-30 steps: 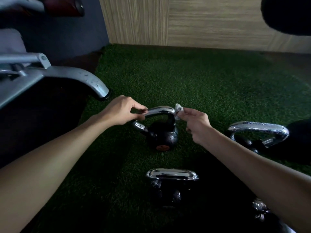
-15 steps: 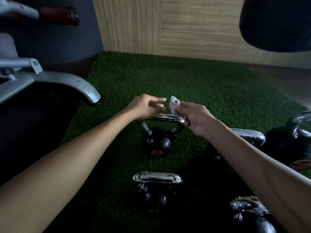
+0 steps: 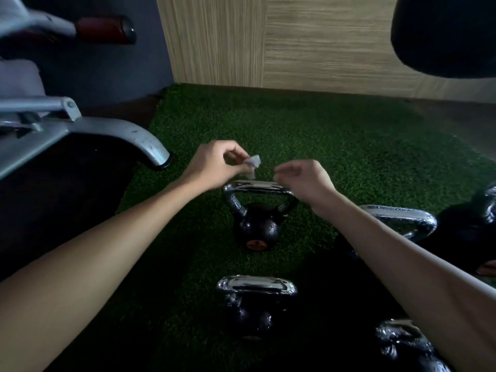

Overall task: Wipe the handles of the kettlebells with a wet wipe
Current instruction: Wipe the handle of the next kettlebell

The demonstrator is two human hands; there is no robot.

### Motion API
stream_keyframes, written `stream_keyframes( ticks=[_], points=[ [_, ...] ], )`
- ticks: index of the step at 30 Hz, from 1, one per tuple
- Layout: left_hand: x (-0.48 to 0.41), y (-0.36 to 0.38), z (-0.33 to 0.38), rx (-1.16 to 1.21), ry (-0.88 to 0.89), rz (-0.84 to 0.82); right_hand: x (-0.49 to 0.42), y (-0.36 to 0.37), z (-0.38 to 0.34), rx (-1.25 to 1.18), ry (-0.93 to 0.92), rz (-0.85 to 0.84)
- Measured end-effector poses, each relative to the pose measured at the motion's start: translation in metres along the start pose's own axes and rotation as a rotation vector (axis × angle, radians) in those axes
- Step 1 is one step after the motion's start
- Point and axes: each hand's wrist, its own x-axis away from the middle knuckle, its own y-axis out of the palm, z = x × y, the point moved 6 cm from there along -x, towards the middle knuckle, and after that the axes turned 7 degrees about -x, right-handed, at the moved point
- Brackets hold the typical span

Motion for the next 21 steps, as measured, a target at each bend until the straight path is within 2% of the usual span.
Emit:
stream_keyframes(
  ticks=[3,6,13,18,21],
  points=[
    [0.019,0.000,0.003,-0.160,0.145,0.028,0.005,0.003,0.001,0.387,-0.122,-0.107],
    [0.025,0.005,0.005,-0.287,0.157,-0.004,0.005,0.007,0.000,0.555,-0.178,-0.104],
    [0.014,0.014,0.023,-0.356,0.255,-0.144,0.004,0.017,-0.012,0.776,-0.357,-0.089],
    [0.003,0.019,0.018,-0.352,0.268,-0.184,0.009,0.021,-0.016,0.819,-0.376,-0.096],
    [0.001,0.019,0.009,-0.308,0.207,-0.199,0.012,0.011,-0.008,0.823,-0.371,-0.099]
  ],
)
